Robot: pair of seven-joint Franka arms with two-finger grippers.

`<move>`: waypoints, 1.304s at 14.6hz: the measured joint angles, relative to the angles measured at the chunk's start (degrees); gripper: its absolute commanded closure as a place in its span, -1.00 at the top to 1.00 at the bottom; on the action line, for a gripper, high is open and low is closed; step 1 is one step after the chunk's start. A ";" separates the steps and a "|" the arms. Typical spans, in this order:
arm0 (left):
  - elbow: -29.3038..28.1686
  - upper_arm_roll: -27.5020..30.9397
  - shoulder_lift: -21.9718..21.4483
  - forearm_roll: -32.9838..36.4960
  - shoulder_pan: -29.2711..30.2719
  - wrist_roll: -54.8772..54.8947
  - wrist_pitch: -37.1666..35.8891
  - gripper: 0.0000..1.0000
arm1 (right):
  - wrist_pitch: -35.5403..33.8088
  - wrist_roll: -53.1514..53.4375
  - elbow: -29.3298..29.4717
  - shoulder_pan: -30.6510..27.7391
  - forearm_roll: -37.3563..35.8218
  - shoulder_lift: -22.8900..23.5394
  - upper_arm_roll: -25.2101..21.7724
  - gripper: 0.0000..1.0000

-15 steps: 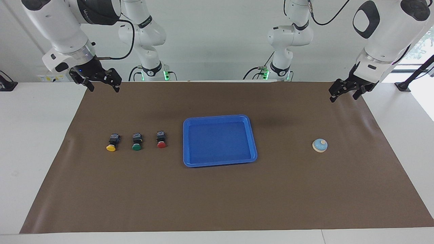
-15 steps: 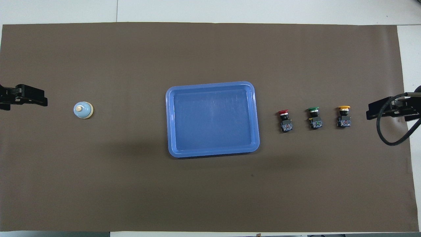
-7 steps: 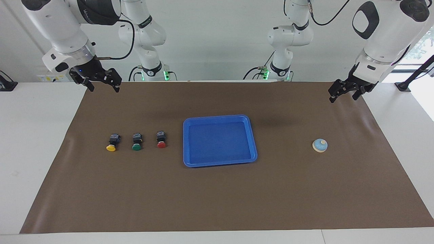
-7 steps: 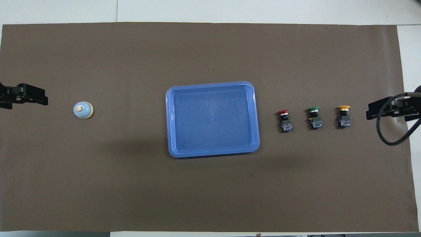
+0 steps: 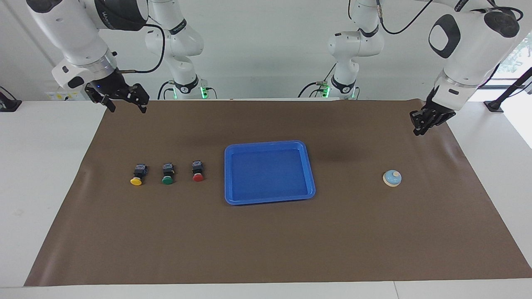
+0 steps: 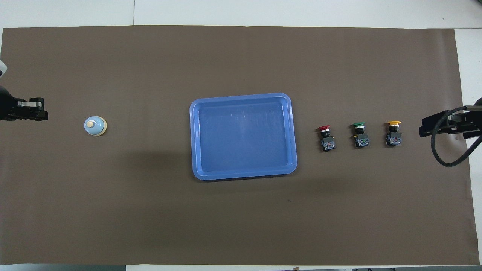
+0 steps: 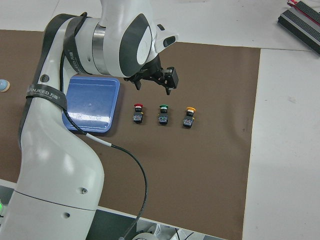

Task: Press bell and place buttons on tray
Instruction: 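Press the bell top with the left gripper while the right gripper reaches out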

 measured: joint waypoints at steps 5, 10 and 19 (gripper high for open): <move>-8.37 0.04 4.92 0.00 0.27 1.83 14.54 -1.00 | -0.25 -0.99 -0.16 -0.56 0.00 0.01 -0.26 1.00; -13.25 0.04 9.77 0.00 2.68 2.35 24.80 -1.00 | -0.25 -1.40 -0.67 -0.86 0.00 0.03 -0.27 1.00; -19.05 -0.45 11.06 -0.01 2.58 2.35 33.57 -1.00 | 11.64 -4.34 -9.76 -2.84 -0.01 0.42 -0.31 1.00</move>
